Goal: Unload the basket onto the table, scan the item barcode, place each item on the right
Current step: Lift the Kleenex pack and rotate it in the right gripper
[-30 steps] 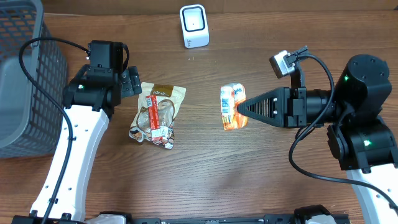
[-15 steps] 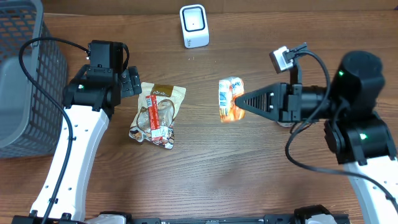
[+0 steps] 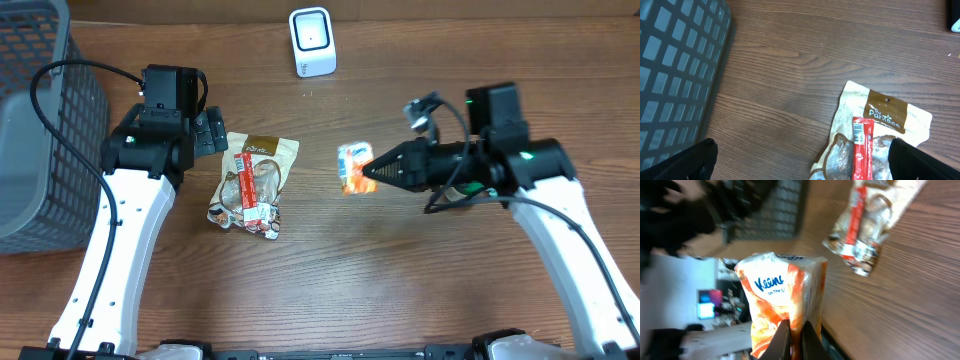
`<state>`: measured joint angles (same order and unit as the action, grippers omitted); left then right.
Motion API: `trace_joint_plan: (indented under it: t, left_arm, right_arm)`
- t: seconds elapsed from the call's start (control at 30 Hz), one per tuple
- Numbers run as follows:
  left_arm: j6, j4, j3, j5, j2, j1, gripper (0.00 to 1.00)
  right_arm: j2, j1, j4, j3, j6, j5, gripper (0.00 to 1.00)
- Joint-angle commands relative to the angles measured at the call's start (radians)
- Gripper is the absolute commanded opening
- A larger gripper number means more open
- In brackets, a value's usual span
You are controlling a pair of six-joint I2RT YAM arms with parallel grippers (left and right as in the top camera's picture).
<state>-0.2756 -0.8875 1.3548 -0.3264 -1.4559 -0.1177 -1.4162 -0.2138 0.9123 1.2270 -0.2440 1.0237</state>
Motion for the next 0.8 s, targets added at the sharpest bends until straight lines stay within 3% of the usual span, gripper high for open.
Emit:
trace_joint_plan:
  t: [0.0,0.13,0.53,0.77]
  left_arm:
    - [-0.002,0.003,0.016,-0.013,0.005,0.0,1.0]
    - [-0.002,0.003,0.016,-0.013,0.005,0.0,1.0]
    - [-0.002,0.003,0.016,-0.013,0.005,0.0,1.0]
    - [-0.002,0.003,0.016,-0.013,0.005,0.0,1.0]
  right_arm:
    - [-0.056,-0.051,0.024,0.016,0.207,-0.037,0.04]
    - [-0.064,-0.075,0.153,0.016,0.384,0.059,0.04]
    - [-0.061,-0.036,0.525,0.016,0.412,0.054,0.04]
    - [-0.061,-0.044,0.773,0.016,0.76,0.192,0.04]
